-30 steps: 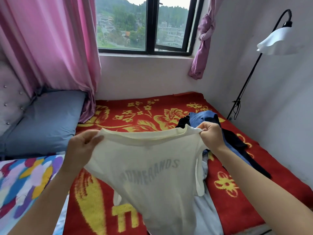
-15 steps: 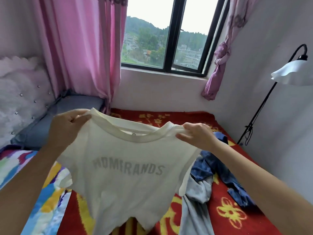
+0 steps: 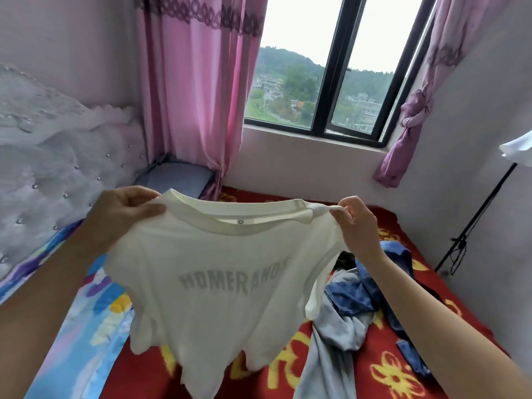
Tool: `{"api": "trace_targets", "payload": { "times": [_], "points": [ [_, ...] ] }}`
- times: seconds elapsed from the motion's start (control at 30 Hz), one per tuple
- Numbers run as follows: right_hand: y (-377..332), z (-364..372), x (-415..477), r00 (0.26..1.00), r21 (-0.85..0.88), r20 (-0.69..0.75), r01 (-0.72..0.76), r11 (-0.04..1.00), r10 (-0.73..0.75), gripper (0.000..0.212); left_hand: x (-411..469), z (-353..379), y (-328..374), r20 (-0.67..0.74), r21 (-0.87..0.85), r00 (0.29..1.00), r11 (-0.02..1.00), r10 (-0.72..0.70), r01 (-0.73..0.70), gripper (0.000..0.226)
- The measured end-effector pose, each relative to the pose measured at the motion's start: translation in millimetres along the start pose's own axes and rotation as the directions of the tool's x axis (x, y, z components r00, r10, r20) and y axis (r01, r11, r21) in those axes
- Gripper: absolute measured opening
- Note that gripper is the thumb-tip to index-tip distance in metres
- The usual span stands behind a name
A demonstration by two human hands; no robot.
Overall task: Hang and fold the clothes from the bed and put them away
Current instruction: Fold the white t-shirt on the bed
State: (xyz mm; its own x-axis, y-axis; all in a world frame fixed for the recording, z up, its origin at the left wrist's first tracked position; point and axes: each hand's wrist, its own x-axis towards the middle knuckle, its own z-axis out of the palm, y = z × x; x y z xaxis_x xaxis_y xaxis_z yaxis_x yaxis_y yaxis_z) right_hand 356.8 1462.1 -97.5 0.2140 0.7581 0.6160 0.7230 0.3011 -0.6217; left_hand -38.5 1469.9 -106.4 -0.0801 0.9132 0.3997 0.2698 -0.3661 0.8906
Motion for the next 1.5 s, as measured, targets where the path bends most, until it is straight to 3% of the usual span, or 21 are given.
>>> {"api": "trace_targets", "payload": {
  "times": [0.1, 0.2, 0.3, 0.43, 0.5, 0.6, 0.7, 0.8, 0.87, 0.93, 1.03, 1.1, 1.2, 1.33, 1.43, 1.47, 1.5],
  "points": [
    [-23.4, -17.6, -16.7, 0.959, -0.013, -0.209, 0.194, 0.981, -0.193, 0.033, -14.5, 0.0, 32.2, -0.251, 0.199, 0.942, 0.964, 0.225, -0.177, 0.009],
    [-49.9, -40.1, -17.1, 0.863, -0.124, -0.33, 0.362, 0.924, -0.382, 0.036, -25.6, -3.5, 65.6, -0.422, 0.324, 0.8, 0.896, 0.426, -0.305, 0.03],
    [-66.4, -63.8, -6.5, 0.817, -0.135, -0.357, 0.434, 0.891, -0.453, 0.036, -32.5, -10.8, 87.0, -0.456, 0.438, 0.693, 0.819, 0.558, -0.371, 0.045],
    [-72.2, -81.2, 1.1, 0.77, -0.215, -0.322, 0.507, 0.835, -0.551, 0.032, -30.0, -20.2, 101.2, -0.375, 0.66, 0.578, 0.646, 0.725, -0.383, 0.045],
    [-67.6, -81.1, 2.3, 0.746, -0.256, -0.305, 0.534, 0.806, -0.592, 0.016, -24.3, -23.6, 100.9, -0.324, 0.739, 0.584, 0.585, 0.744, -0.335, 0.048],
    [-49.4, -72.9, 0.2, 0.714, -0.323, -0.219, 0.59, 0.74, -0.665, 0.024, -16.1, -23.4, 90.7, -0.224, 0.817, 0.672, 0.512, 0.706, -0.265, 0.062],
    [-22.1, -52.7, -11.1, 0.745, -0.339, -0.05, 0.614, 0.713, -0.665, 0.035, -14.1, -16.5, 65.0, -0.002, 0.81, 0.772, 0.454, 0.636, -0.372, 0.084],
    [11.2, -25.1, -23.9, 0.836, -0.344, 0.076, 0.534, 0.773, -0.543, 0.028, -11.0, -8.1, 24.1, 0.156, 0.741, 0.808, 0.474, 0.569, -0.476, 0.103],
    [32.3, -4.9, -25.4, 0.904, -0.33, 0.13, 0.428, 0.841, -0.408, 0.026, 0.2, -4.3, -4.9, 0.189, 0.72, 0.847, 0.516, 0.498, -0.464, 0.106],
    [48.4, 12.6, -24.7, 0.941, -0.377, 0.195, 0.331, 0.865, -0.275, 0.021, 11.4, 0.6, -27.1, 0.224, 0.729, 0.87, 0.518, 0.438, -0.448, 0.105],
    [65.4, 45.8, -14.6, 0.962, -0.435, 0.273, 0.149, 0.888, -0.028, 0.025, 38.0, 6.8, -69.2, 0.307, 0.706, 0.844, 0.489, 0.44, -0.512, 0.093],
    [78.3, 72.4, -2.2, 0.937, -0.386, 0.315, -0.016, 0.922, 0.148, 0.025, 61.6, 13.2, -99.5, 0.322, 0.681, 0.86, 0.534, 0.396, -0.501, 0.092],
    [94.7, 108.4, 24.3, 0.875, -0.18, 0.386, -0.239, 0.954, 0.292, 0.02, 106.1, 25.3, -140.4, 0.356, 0.684, 0.855, 0.519, 0.376, -0.513, 0.088],
    [117.5, 169.3, 86.5, 0.817, -0.105, 0.309, -0.479, 0.872, 0.486, 0.021, 193.2, 51.2, -180.5, 0.385, 0.688, 0.826, 0.469, 0.411, -0.554, 0.083],
    [150.3, 228.3, 140.3, 0.812, -0.263, 0.119, -0.53, 0.807, 0.572, 0.018, 265.6, 95.0, -217.7, 0.272, 0.744, 0.908, 0.529, 0.32, -0.409, 0.045],
    [155.6, 239.5, 149.0, 0.806, -0.372, 0.101, -0.513, 0.774, 0.583, 0.023, 277.2, 109.5, -224.6, 0.223, 0.783, 0.953, 0.545, 0.205, -0.3, 0.036],
    [170.2, 261.3, 150.7, 0.782, -0.492, 0.141, -0.477, 0.728, 0.607, 0.038, 288.1, 124.7, -246.3, 0.181, 0.821, 0.981, 0.54, 0.063, -0.186, 0.043]
  ]
}}
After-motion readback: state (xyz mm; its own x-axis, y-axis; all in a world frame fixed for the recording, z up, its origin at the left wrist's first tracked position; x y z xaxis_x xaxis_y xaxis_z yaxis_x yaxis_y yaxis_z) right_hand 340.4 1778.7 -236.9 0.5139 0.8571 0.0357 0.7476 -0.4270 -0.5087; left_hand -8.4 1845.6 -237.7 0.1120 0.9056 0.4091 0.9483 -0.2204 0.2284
